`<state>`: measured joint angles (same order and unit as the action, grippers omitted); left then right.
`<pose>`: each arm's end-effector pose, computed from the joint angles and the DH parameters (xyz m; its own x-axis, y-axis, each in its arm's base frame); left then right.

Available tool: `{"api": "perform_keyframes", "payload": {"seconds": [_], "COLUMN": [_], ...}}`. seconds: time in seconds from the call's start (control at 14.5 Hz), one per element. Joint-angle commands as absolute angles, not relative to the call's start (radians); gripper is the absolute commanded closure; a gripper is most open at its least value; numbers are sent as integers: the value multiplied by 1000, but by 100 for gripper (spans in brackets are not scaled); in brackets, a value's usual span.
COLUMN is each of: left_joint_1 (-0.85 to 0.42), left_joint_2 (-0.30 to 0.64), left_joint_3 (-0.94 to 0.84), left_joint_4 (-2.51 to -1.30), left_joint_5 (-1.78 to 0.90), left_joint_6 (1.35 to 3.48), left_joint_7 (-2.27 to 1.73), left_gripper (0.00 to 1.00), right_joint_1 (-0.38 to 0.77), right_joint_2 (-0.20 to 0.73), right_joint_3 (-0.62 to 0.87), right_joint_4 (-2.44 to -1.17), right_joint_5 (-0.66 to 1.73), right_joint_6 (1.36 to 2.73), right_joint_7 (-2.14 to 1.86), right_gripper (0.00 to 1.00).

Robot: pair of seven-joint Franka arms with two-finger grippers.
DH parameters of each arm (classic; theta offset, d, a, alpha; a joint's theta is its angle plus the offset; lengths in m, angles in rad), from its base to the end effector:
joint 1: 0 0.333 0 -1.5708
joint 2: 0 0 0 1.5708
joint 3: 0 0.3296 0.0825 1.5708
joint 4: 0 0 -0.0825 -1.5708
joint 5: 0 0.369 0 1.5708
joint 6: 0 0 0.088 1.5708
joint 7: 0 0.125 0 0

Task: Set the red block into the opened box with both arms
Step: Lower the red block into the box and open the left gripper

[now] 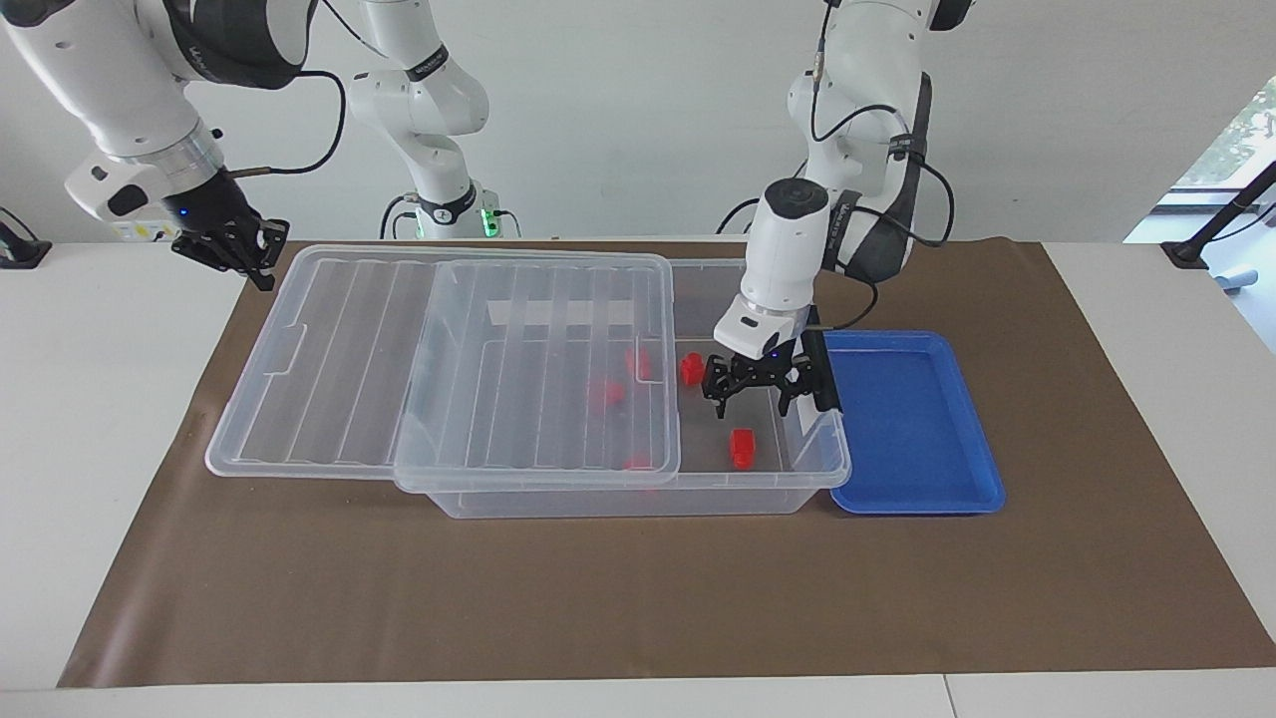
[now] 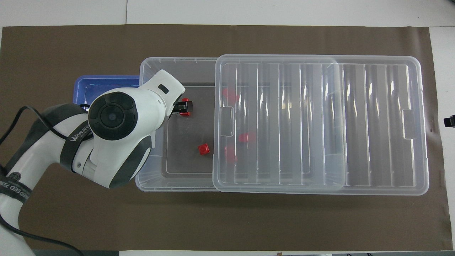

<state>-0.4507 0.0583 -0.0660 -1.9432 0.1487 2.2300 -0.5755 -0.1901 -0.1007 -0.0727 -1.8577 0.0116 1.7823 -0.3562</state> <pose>0.5127 -0.2829 0.4768 0.9664 -0.0163 0.2565 -0.0197 -0.9998 0.0104 0.5002 -0.1348 0.5591 0.9954 0.0911 0.0300 0.0914 -0.9958 -0.0088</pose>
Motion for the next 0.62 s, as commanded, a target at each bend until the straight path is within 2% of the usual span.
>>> {"api": "perform_keyframes", "payload": {"seconds": [0.0,0.14,0.55], "left_joint_1": [-404,-349,-213], "left_joint_2": [-23,-37,-5], "left_joint_3": [-55,-54,-55], "left_joint_4": [-1945,-1896,-1754], "left_joint_5": [112,8,-9], "left_joint_6": [2139,2059,1902], "left_joint_7": [-487,-357,-157], "left_gripper": [0,0,0], "right_joint_1": [-206,-251,-270], "right_joint_2": [-132,-100,-46], "right_joint_3": [-63,-63,-63], "right_joint_4": [-1946,-1960,-2014], "right_joint_5": [0,2,2], "right_joint_6": [1856,1894,1989], "right_joint_7": [-377,-425,-482], "right_gripper": [100,100,100]}}
